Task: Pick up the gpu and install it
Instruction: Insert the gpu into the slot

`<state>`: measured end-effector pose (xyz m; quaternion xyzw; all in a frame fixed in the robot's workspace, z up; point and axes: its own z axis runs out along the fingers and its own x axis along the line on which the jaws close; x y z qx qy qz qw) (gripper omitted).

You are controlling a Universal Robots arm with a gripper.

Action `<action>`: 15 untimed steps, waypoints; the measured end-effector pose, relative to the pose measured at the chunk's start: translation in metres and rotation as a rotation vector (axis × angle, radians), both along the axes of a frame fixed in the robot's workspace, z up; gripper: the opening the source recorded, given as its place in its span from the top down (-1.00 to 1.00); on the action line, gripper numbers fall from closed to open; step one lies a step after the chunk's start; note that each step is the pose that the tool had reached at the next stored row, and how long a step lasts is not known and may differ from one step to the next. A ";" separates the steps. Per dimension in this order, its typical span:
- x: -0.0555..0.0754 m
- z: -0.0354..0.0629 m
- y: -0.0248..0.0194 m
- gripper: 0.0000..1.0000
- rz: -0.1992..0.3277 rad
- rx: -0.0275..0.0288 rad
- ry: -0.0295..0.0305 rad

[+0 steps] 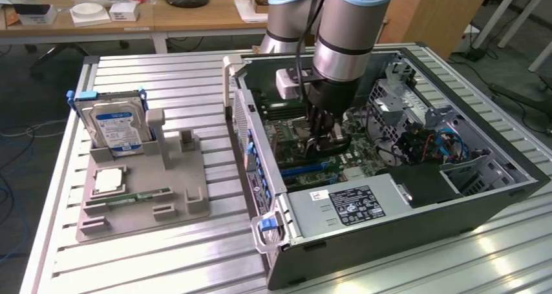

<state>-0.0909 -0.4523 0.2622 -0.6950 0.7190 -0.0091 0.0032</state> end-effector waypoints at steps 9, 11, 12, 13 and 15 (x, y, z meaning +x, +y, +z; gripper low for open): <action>-0.001 -0.0016 0.0000 0.44 -0.015 -0.0022 0.0000; -0.002 -0.0018 0.0001 0.44 -0.015 -0.0022 0.0000; -0.003 -0.0019 0.0001 0.44 -0.015 -0.0020 -0.0001; -0.003 -0.0020 0.0000 0.44 -0.015 -0.0021 -0.0001; -0.005 -0.0022 0.0000 0.44 -0.015 -0.0023 0.0000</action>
